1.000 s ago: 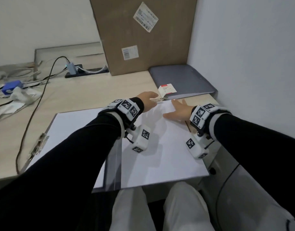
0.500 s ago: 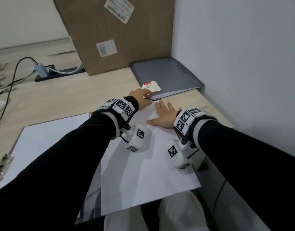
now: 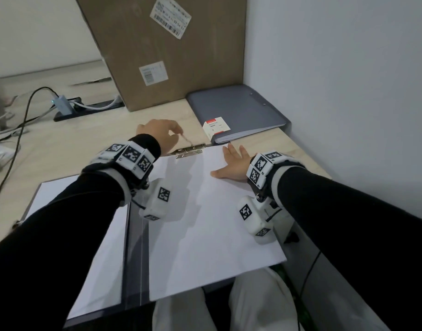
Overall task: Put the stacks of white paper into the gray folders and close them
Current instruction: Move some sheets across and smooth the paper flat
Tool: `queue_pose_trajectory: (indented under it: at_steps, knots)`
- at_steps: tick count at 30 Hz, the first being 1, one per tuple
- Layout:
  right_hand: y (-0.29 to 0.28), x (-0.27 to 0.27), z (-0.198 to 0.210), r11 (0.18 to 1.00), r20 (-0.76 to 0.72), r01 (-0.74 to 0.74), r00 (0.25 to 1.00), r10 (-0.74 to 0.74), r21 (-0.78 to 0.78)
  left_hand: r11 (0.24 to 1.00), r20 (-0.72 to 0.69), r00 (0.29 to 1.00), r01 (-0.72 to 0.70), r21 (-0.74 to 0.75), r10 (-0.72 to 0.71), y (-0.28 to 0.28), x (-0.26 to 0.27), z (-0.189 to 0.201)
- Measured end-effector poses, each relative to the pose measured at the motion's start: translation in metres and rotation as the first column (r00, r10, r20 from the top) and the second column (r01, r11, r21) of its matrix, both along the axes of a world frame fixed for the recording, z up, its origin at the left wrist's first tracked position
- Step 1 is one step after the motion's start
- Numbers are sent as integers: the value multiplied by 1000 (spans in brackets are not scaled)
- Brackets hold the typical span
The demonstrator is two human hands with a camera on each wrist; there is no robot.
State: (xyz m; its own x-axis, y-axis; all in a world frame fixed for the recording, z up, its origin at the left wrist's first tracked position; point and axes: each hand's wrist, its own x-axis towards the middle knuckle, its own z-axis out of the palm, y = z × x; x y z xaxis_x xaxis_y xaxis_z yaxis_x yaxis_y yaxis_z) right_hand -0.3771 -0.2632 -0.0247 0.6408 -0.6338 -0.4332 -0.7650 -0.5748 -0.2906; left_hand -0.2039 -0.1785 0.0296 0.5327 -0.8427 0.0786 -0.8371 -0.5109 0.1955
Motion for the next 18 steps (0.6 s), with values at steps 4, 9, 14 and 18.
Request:
queue_pose_trajectory:
  at_steps: [4, 9, 14, 18]
  knots:
    - [0, 1, -1, 1000, 8, 6, 1000, -6, -10, 992, -20, 999, -41, 116, 43, 20, 9, -2]
    - [0, 1, -1, 1000, 3, 8, 1000, -8, -5, 967, 32, 999, -45, 252, 38, 17, 1, 6]
    - [0, 1, 0, 1000, -16, -4, 1000, 4, -13, 937, -14, 998, -47, 345, 55, 17, 3, 2]
    - [0, 0, 0, 1000, -20, 1, 1000, -1, -12, 922, -52, 997, -27, 386, 51, 16, 7, -1]
